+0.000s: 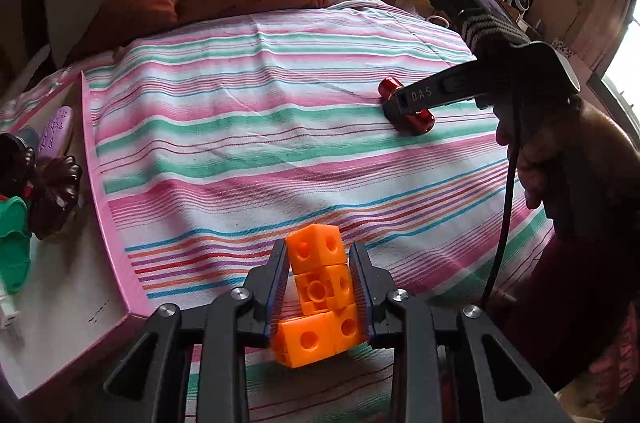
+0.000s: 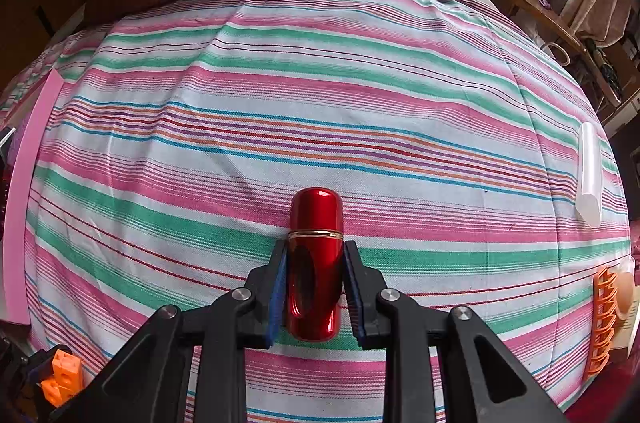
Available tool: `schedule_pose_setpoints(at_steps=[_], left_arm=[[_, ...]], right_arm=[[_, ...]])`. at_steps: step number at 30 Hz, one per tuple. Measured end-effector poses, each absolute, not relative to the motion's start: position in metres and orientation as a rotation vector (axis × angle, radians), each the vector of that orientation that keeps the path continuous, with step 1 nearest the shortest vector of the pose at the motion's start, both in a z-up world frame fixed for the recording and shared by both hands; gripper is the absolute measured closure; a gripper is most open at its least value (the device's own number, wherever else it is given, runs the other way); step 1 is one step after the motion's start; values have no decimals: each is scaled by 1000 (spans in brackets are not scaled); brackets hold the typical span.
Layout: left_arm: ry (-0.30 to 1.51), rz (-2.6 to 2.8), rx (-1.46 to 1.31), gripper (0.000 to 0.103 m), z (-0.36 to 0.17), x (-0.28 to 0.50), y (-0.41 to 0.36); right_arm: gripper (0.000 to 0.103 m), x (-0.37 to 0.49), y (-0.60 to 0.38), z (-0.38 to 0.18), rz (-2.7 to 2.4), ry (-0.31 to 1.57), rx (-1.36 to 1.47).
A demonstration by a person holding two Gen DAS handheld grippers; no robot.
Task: Organize rigid objects
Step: 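Lift the orange blocks with the left tool while the right tool lifts the red tube, then lower the orange blocks into the tray and open the left tool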
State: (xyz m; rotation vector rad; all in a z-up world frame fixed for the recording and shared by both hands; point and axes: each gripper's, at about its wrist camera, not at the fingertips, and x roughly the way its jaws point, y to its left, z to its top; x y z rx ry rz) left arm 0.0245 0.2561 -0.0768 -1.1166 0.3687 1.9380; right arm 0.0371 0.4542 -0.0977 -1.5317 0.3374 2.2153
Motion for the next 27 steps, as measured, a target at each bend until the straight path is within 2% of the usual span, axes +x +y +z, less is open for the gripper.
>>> schedule_pose_setpoints(at_steps=[14,27], left_arm=[[397,2081,-992,72,-37,28,242],[316,2150,-997,72,-25,16,218]], right_arm=[[77,31,453,-101,2219,288,-1536],[77,26,456,-106,2233,227,-1531]])
